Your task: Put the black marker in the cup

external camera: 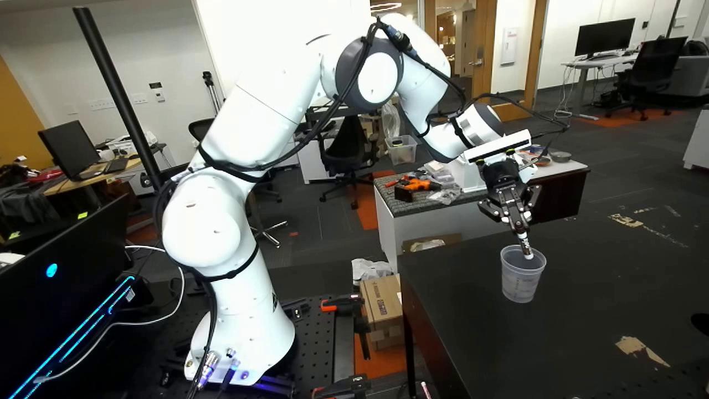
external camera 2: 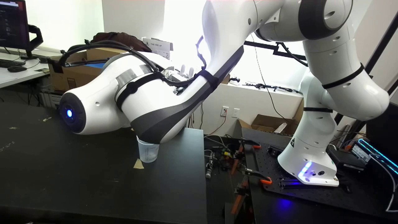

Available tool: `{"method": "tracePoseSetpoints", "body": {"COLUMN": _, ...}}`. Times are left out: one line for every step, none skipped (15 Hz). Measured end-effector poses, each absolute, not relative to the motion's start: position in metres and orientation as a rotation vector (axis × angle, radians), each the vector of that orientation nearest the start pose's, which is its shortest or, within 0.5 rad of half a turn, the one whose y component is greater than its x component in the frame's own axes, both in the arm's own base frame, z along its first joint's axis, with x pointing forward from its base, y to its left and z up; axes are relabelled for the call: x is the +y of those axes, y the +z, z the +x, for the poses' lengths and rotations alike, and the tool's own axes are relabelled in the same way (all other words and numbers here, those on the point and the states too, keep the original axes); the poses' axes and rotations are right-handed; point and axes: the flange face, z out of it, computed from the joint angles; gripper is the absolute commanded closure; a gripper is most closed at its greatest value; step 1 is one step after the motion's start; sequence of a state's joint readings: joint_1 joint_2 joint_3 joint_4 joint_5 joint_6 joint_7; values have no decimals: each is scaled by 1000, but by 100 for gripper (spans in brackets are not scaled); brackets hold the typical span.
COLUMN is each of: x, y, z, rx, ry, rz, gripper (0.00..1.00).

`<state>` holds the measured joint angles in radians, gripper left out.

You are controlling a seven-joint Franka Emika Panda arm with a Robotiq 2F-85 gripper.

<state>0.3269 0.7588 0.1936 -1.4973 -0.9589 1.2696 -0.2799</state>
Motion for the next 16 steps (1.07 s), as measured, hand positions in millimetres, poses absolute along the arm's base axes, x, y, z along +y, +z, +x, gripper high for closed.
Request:
{"method": "tracePoseSetpoints", "body": {"x": 201, "y": 227, "z": 595, "rx": 1018, "ry": -932, "rz": 1778, "gripper": 95}}
{"method": "tracePoseSetpoints", "body": {"x": 203, "y": 225, "z": 594, "rx": 1031, "ry": -942, "rz": 1782, "gripper": 95}}
{"method": "tracePoseSetpoints", "body": {"x": 205, "y": 222, "z": 593, "rx": 1047, "ry": -954, "rz": 1785, "gripper": 95}}
{"method": "tracePoseSetpoints", "body": {"x": 206, "y": 219, "z": 592, "rx": 1057, "ry": -964, "rz": 1790, "gripper": 57}}
{"method": "tracePoseSetpoints", "body": {"x": 208, "y": 216, "z": 591, "rx": 1068, "ry": -975, "rz": 1795, "gripper": 54}}
{"method": "tracePoseSetpoints", "body": {"x": 209, "y": 213, "z": 591, "rx": 1077, "ry": -983, "rz": 1797, "gripper": 47}}
{"method": "tracePoseSetpoints", "body": {"x": 210, "y": 210, "z": 591, "rx": 1082, "ry": -989, "rz": 1801, "gripper": 41}}
{"method": "tracePoseSetpoints", "body": {"x": 211, "y": 207, "z": 592, "rx": 1085, "ry": -993, "rz": 1806, "gripper": 32}}
{"method": "tracePoseSetpoints", "body": {"x": 211, "y": 204, "z": 592, "rx": 1087, "ry": -996, "rz": 1810, "gripper": 25}}
{"method": "tracePoseSetpoints", "body": {"x": 212, "y": 202, "z": 593, "rx": 1088, "ry": -997, "rz": 1813, "gripper": 18}}
{"method": "tracePoseSetpoints", "body": {"x": 213, "y": 201, "z": 594, "rx": 1088, "ry": -998, "rz": 1815, "gripper": 10}}
{"method": "tracePoseSetpoints", "body": {"x": 213, "y": 200, "z": 595, "rx": 1088, "ry": -997, "rz": 1816, "gripper": 3}}
{"method": "tracePoseSetpoints", "body": {"x": 214, "y": 200, "z": 595, "rx": 1087, "ry": -994, "rz": 1818, "gripper": 0}}
{"method": "tracePoseSetpoints", "body": {"x": 214, "y": 202, "z": 596, "rx": 1082, "ry": -990, "rz": 1820, "gripper": 0}}
{"method": "tracePoseSetpoints", "body": {"x": 215, "y": 204, "z": 597, "rx": 1072, "ry": -985, "rz": 1820, "gripper": 0}}
{"method": "tracePoseSetpoints", "body": {"x": 215, "y": 206, "z": 597, "rx": 1053, "ry": -978, "rz": 1822, "gripper": 0}}
